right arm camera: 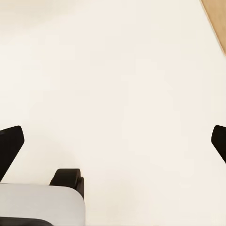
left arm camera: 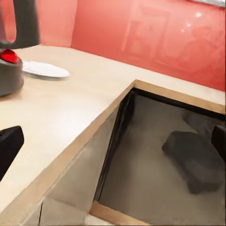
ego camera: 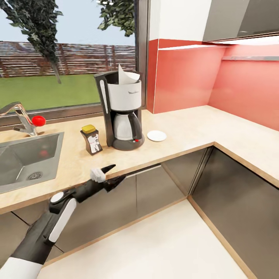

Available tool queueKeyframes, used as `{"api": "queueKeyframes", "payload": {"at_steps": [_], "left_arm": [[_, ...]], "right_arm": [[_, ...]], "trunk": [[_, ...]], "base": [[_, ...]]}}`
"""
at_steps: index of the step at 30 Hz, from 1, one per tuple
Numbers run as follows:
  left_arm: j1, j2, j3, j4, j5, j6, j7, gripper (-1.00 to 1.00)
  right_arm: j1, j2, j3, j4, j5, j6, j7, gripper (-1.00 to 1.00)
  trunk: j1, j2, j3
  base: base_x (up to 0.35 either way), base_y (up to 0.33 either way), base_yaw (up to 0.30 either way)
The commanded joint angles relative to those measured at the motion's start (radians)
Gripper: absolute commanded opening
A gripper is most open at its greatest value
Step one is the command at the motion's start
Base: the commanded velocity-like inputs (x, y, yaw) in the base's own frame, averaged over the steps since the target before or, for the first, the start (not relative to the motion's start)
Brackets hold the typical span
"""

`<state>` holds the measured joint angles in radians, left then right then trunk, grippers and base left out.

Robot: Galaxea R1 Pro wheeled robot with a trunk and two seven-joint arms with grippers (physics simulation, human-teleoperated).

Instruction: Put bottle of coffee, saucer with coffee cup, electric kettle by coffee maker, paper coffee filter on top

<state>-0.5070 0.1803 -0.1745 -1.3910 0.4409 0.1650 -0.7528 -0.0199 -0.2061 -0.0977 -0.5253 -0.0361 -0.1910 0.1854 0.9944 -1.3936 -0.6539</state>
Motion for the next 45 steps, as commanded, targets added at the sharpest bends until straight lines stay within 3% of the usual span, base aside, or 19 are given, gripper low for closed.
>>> {"api": "queueKeyframes", "payload": {"at_steps": [1, 3, 4, 11, 13, 16, 17, 24, 26, 28, 31, 34, 38, 45], "left_arm": [[0.0, 0.001, -0.022, 0.0, 0.012, 0.01, -0.013, 1.0], [0.002, 0.001, -0.065, -0.001, 0.013, 0.009, -0.027, 1.0], [0.002, 0.001, -0.105, -0.001, 0.019, 0.008, -0.037, 1.0], [0.005, 0.002, -0.267, 0.007, 0.074, 0.003, -0.052, 1.0], [0.015, 0.003, -0.29, 0.014, 0.078, 0.003, -0.053, 1.0], [0.078, 0.004, -0.314, 0.027, 0.082, 0.001, -0.054, 1.0], [0.145, 0.009, -0.323, 0.038, 0.084, -0.011, -0.058, 1.0], [0.311, 0.073, -0.329, 0.073, 0.087, -0.093, -0.118, 1.0], [0.378, 0.1, -0.33, 0.189, 0.09, -0.194, -0.155, 1.0], [0.413, 0.112, -0.327, 0.393, 0.097, -0.284, -0.193, 1.0], [0.425, 0.109, -0.319, 0.581, 0.099, -0.321, -0.233, 1.0], [0.427, 0.105, -0.295, 0.663, 0.099, -0.333, -0.244, 1.0], [0.43, 0.093, -0.188, 0.841, 0.098, -0.345, -0.254, 1.0], [0.43, 0.064, -0.141, 0.914, 0.094, -0.35, -0.262, 1.0]], "right_arm": [[0.0, 0.001, -0.005, 0.001, -0.004, -0.002, 0.009, 1.0], [-0.001, 0.001, -0.005, 0.001, -0.004, -0.002, 0.009, 1.0], [-0.001, 0.001, -0.005, 0.001, -0.004, -0.002, 0.009, 1.0], [0.0, 0.001, -0.006, -0.001, -0.004, -0.002, 0.009, 1.0], [-0.001, 0.001, -0.006, -0.001, -0.004, -0.002, 0.009, 1.0], [-0.001, 0.001, -0.006, -0.002, -0.004, -0.002, 0.009, 1.0], [-0.001, 0.001, -0.007, -0.001, -0.004, -0.002, 0.009, 1.0], [0.0, 0.0, -0.007, -0.002, -0.004, -0.004, 0.009, 1.0], [0.0, -0.001, -0.007, -0.001, -0.005, -0.004, 0.009, 1.0], [0.0, -0.003, -0.008, -0.001, -0.005, -0.004, 0.009, 1.0], [0.0, -0.005, -0.008, 0.0, -0.004, -0.008, 0.009, 1.0], [0.0, -0.005, -0.008, 0.0, -0.004, -0.01, 0.009, 1.0], [0.0, -0.004, -0.008, 0.004, -0.004, -0.011, 0.009, 1.0], [0.0, -0.002, -0.007, 0.037, -0.004, -0.011, 0.009, 1.0]], "trunk": [[0.0, 0.0, -0.001], [0.0, 0.0, -0.001], [0.0, 0.0, -0.001], [0.0, 0.0, -0.001], [0.0, 0.0, -0.001], [0.0, 0.0, -0.001], [0.0, 0.0, -0.001], [0.0, 0.0, -0.001], [0.0, 0.0, -0.001], [0.0, 0.0, -0.001], [0.0, 0.0, -0.001], [0.0, 0.0, -0.001], [0.0, 0.0, -0.001], [0.0, 0.0, -0.001]], "base": [[0.0, 0.0, 0.0], [0.0, 0.0, 0.0], [0.0, 0.0, 0.0], [0.0, 0.0, 0.0], [0.0, 0.0, 0.0], [0.0, 0.0, 0.0], [0.0, 0.0, 0.0], [0.0, 0.0, 0.0], [0.0, 0.0, 0.0], [0.0, 0.0, 0.0], [0.0, 0.0, 0.0], [0.0, 0.0, 0.0], [0.0, 0.0, 0.0], [0.0, 0.0, 0.0]]}}
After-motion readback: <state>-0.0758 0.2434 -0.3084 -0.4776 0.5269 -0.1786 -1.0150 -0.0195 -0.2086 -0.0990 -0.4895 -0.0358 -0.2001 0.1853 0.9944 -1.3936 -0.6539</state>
